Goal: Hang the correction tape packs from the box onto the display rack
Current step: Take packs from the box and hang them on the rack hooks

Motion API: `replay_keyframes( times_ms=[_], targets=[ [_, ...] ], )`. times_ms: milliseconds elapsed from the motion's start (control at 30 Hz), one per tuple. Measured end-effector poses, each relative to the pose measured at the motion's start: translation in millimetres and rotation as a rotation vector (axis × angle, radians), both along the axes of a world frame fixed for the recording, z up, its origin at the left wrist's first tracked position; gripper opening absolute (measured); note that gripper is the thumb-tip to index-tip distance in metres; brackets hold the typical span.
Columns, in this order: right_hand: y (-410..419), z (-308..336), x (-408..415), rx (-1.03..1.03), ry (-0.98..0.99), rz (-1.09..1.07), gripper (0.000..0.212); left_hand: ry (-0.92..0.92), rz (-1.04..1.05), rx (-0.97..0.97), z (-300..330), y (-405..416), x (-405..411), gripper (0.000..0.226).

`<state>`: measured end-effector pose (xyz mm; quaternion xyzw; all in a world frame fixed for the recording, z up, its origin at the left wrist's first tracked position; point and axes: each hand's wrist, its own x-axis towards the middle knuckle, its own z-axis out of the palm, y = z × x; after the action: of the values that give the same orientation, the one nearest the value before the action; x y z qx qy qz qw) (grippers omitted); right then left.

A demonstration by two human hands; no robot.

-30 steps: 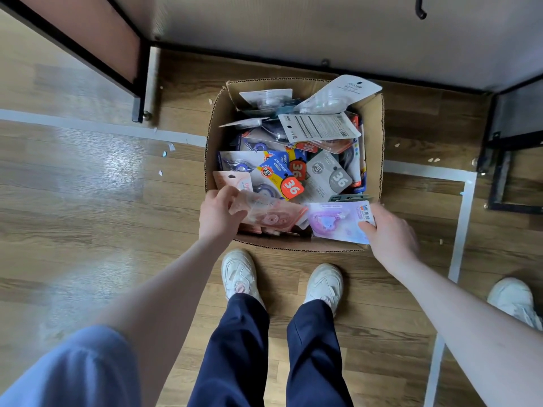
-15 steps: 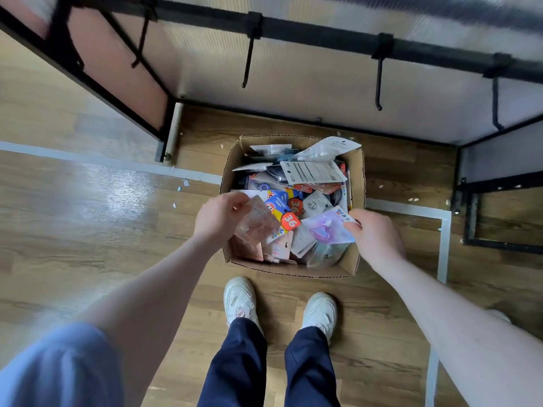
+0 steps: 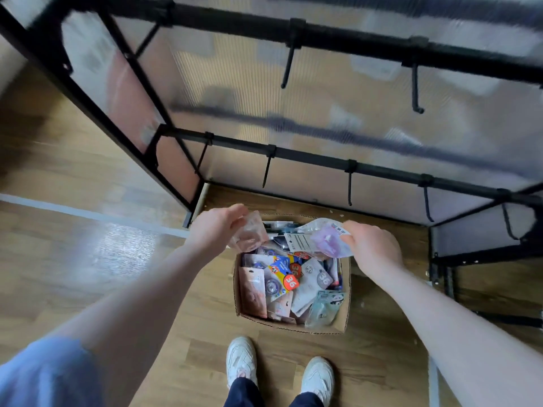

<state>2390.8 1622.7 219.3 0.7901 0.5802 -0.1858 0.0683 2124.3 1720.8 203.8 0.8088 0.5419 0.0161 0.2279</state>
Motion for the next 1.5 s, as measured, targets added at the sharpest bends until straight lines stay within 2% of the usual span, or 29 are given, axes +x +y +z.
replay_keyframes(
  times_ms=[133, 333, 433, 533, 833, 1000, 1167, 1300, 1400, 1500],
  targets=[
    [15, 56, -1, 0.06, -0.05, 0.076, 0.009, 0.032, -0.035, 0.072, 58, 13, 1, 0.016],
    [32, 133, -6, 0.136, -0.002, 0.1, 0.006, 0.047, -0.087, 0.227, 153, 30, 2, 0.018],
    [45, 172, -8, 0.126, -0.066, 0.149, 0.019, 0.027, -0.085, 0.272, 195, 38, -1, 0.02],
    [59, 212, -11, 0.113, -0.071, 0.167, 0.017, 0.014, -0.097, 0.311, 236, 44, -6, 0.02],
    [75, 338, -21, 0.331, -0.056, 0.238, 0.014, -0.008, -0.104, 0.467, 369, 51, -23, 0.021],
    [80, 409, -31, 0.414, -0.144, 0.312, 0.013, -0.029, -0.072, 0.562, 439, 54, -37, 0.021],
    [81, 463, -42, 0.553, -0.117, 0.323, 0.019, -0.045, -0.009, 0.612, 492, 57, -51, 0.018],
    [85, 503, -49, 0.62, -0.08, 0.325, 0.015, -0.063, -0.006, 0.661, 527, 57, -62, 0.018],
    [86, 531, -53, 0.688, -0.048, 0.32, 0.022, -0.063, -0.007, 0.69, 551, 54, -66, 0.019],
    [87, 555, -57, 0.745, -0.005, 0.313, 0.018, -0.072, 0.007, 0.723, 571, 54, -70, 0.02]
  ],
)
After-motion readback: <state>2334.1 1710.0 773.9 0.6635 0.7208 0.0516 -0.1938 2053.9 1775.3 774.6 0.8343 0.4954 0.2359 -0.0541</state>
